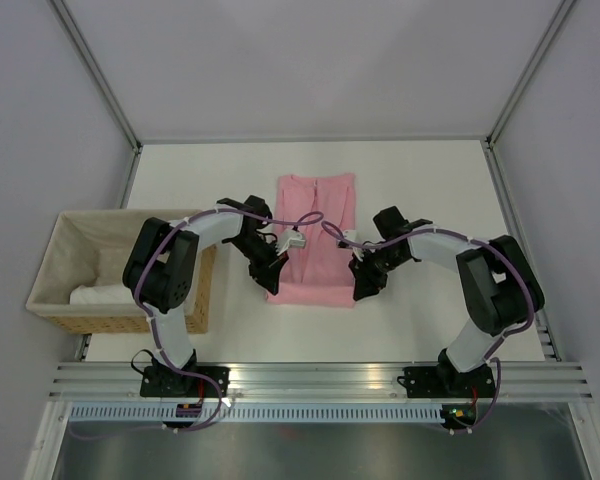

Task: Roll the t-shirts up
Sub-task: Roll the tshirt

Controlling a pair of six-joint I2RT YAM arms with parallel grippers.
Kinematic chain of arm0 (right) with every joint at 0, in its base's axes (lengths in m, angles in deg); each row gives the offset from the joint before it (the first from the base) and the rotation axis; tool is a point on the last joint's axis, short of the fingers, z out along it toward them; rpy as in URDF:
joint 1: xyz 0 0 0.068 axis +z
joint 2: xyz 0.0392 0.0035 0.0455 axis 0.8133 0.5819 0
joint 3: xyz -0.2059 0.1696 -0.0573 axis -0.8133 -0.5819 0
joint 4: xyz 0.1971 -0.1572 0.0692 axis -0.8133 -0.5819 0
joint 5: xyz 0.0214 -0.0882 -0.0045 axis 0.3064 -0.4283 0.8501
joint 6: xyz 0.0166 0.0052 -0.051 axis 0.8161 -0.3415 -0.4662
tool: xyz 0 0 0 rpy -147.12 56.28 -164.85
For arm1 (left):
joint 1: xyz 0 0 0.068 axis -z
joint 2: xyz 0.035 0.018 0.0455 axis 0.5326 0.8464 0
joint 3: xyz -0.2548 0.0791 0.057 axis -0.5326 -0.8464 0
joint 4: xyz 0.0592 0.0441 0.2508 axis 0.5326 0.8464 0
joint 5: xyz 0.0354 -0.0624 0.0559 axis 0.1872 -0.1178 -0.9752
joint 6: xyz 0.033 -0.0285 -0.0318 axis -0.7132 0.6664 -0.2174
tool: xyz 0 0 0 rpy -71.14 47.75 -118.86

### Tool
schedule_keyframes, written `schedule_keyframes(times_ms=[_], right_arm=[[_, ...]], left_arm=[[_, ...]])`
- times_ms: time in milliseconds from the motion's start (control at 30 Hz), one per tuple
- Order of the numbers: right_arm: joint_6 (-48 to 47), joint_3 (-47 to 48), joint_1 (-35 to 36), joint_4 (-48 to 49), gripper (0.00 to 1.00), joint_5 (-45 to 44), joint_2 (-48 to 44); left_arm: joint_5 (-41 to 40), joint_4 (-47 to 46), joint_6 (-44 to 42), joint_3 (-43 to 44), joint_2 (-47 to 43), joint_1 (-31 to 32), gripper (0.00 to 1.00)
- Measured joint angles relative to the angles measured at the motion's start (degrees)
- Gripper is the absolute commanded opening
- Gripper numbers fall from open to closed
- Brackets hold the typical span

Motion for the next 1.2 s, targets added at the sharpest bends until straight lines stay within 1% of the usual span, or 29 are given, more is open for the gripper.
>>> schedule_keyframes(times_ms=[100, 133, 200, 233, 367, 467, 533, 567, 700, 767, 800, 867, 900, 967, 1000, 1100, 1133, 1200], right_arm=[[0.70, -0.46, -0.07, -0.04, 0.38, -1.75, -1.97], [1.44, -0.50, -0.11, -0.28, 0.39, -2.05, -3.37], [3.91, -0.50, -0.15, 0.02, 0.41, -2.29, -6.78], [5.95, -0.52, -0.15, 0.46, 0.43, -2.47, -8.39], [16.81, -2.19, -0.44, 6.10, 0.44, -3.21, -16.92], [24.15, -7.02, -0.66, 10.64, 0.45, -4.85, -22.95], [28.50, -9.86, -0.66, 12.50, 0.44, -6.84, -25.94], [30.56, -10.84, -0.66, 13.11, 0.41, -8.26, -27.02], [37.33, -12.04, -0.68, 14.62, 0.38, -12.02, -27.98], [40.70, -12.76, -0.70, 15.85, 0.38, -12.66, -26.73], [42.34, -13.57, -0.70, 16.70, 0.38, -12.96, -25.77], [45.29, -16.15, -0.61, 18.73, 0.43, -13.57, -24.11], [46.56, -17.88, -0.39, 20.09, 0.43, -13.94, -23.71], [48.52, -20.83, 0.22, 22.53, 0.47, -14.36, -23.47], [49.83, -22.10, 0.76, 23.93, 0.49, -14.38, -23.21], [52.30, -23.58, 1.84, 28.61, 0.52, -14.47, -22.14], [53.20, -23.93, 1.95, 30.64, 0.54, -14.49, -21.73], [54.71, -24.46, 1.97, 34.32, 0.54, -14.43, -20.81]], left_arm=[[0.00, 0.02, -0.04, 0.00, 0.00, 0.00, 0.22], [0.00, 0.02, -0.02, 0.00, 0.00, 0.00, 0.26], [-0.02, 0.00, -0.02, 0.00, 0.00, 0.00, 0.28], [0.00, 0.00, -0.02, 0.00, 0.00, 0.00, 0.33], [-0.50, 0.00, 0.02, 0.09, -0.02, 0.00, 0.39], [-1.11, 0.02, 0.02, 0.44, -0.02, -0.02, 0.42], [-1.27, 0.09, 0.02, 0.87, -0.04, -0.04, 0.43], [-1.29, 0.07, 0.02, 1.16, -0.11, -0.04, 0.43], [-1.31, 0.20, 0.04, 1.88, -1.11, -0.04, 0.43], [-1.33, 0.44, 0.07, 1.90, -1.88, -0.04, 0.42], [-1.36, 0.52, 0.11, 1.90, -2.21, -0.04, 0.38], [-1.33, 0.57, 0.37, 1.88, -2.64, -0.04, 0.32], [-1.36, 0.59, 0.52, 1.88, -2.73, -0.04, 0.26], [-1.38, 0.68, 0.94, 1.86, -2.73, -0.04, 0.21], [-1.46, 0.68, 1.16, 1.81, -2.73, -0.04, 0.15], [-2.38, 0.66, 1.53, 1.79, -2.73, -0.04, 0.05], [-2.75, 0.61, 1.64, 1.79, -2.73, -0.04, 0.04], [-3.48, 0.35, 1.88, 1.77, -2.71, -0.04, 0.02]])
